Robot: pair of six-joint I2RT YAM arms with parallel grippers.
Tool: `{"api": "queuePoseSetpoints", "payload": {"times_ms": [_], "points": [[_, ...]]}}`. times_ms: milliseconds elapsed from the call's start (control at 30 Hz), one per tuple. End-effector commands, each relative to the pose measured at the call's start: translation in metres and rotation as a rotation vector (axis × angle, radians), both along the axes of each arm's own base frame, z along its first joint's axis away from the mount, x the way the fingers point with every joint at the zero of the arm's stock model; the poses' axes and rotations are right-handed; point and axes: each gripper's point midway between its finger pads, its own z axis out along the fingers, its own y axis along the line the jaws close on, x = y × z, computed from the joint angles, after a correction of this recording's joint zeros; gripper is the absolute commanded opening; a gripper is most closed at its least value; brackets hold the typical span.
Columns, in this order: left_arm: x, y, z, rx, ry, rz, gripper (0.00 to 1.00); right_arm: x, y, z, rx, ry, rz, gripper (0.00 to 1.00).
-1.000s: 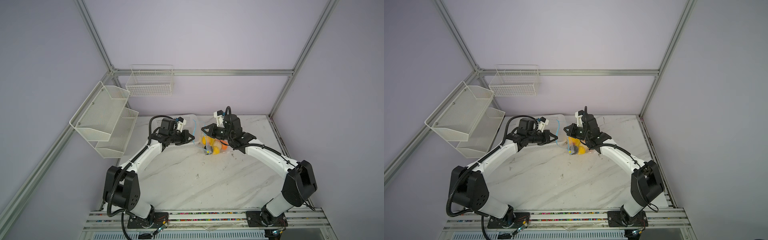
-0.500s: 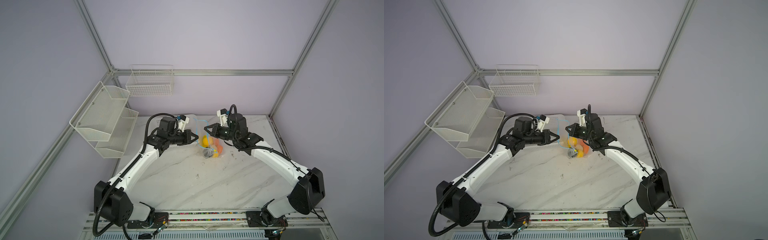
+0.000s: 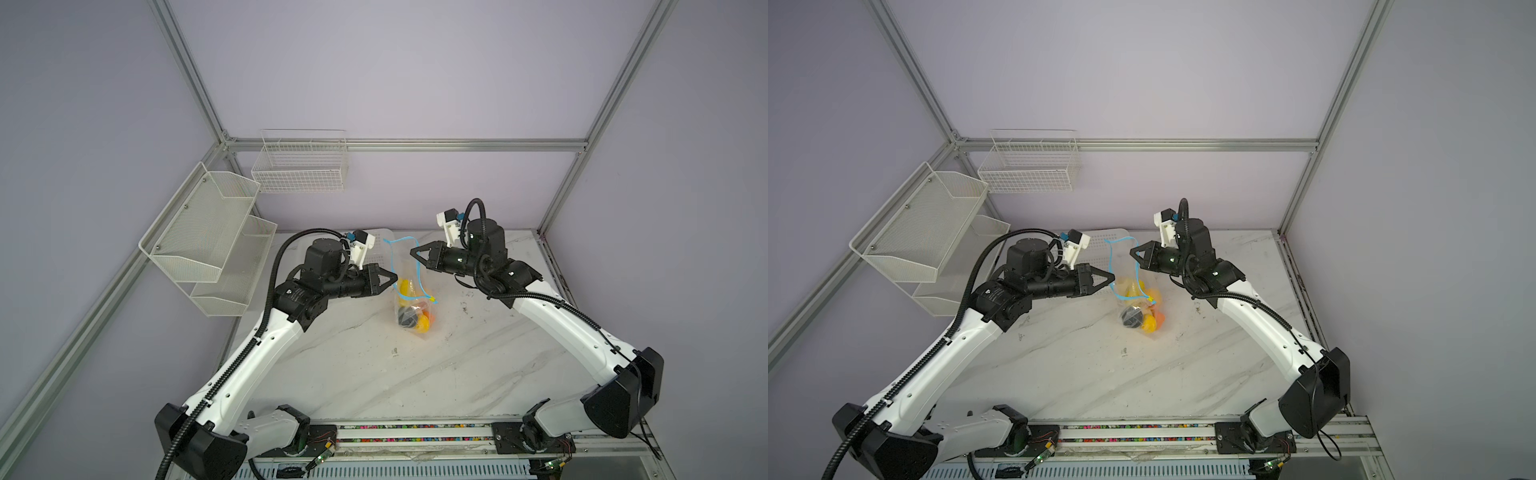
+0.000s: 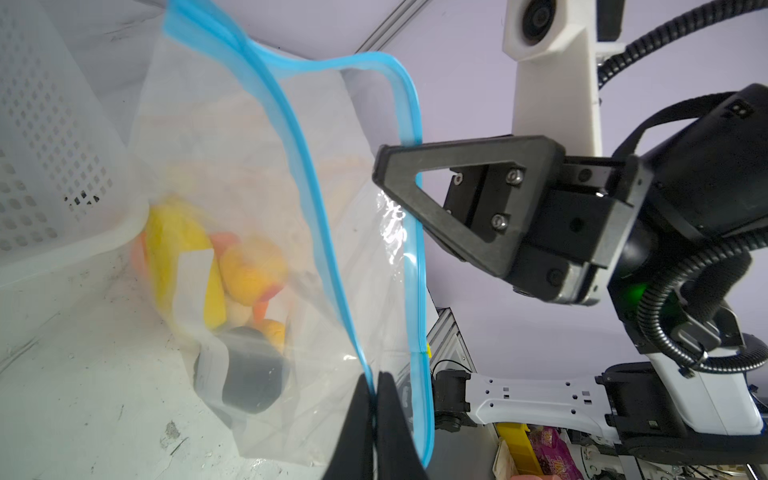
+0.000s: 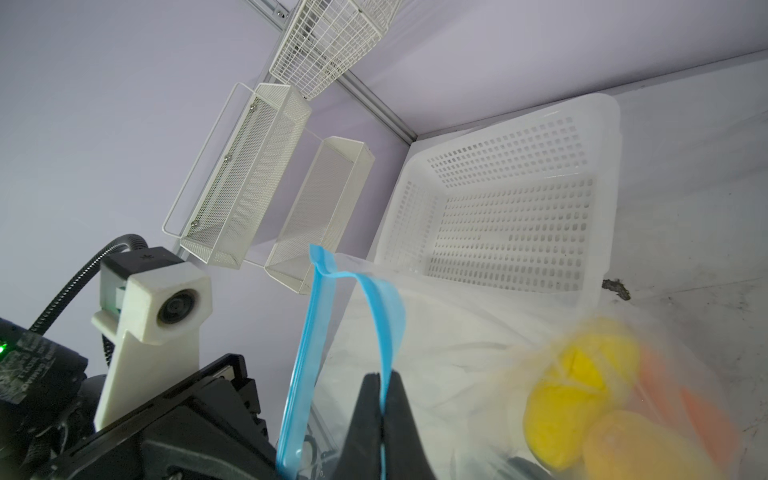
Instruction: Place the food in the zip-top bag and seal the zipper
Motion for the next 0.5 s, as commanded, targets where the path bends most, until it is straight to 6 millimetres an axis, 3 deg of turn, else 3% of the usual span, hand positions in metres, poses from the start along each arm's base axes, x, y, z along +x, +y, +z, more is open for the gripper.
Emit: {"api": "queuePoseSetpoints", "payload": {"times_ms": [0,433,467], "points": [[-0.012,0.006,0.041,-0.045,-0.079,0.024,0.0,-0.013,0.001,0.02,0.031,-0.027,0.059,0.0],[-0.003,0.012,-0.01,0.025,0.017,0.089,0.0,-0.001,0.019,-0.031,-0.005,0.022,0.12,0.0],[-0.001,0.012,-0.013,0.03,0.022,0.095,0.0,0.0,0.019,-0.032,-0.02,0.01,0.126,0.04]]}}
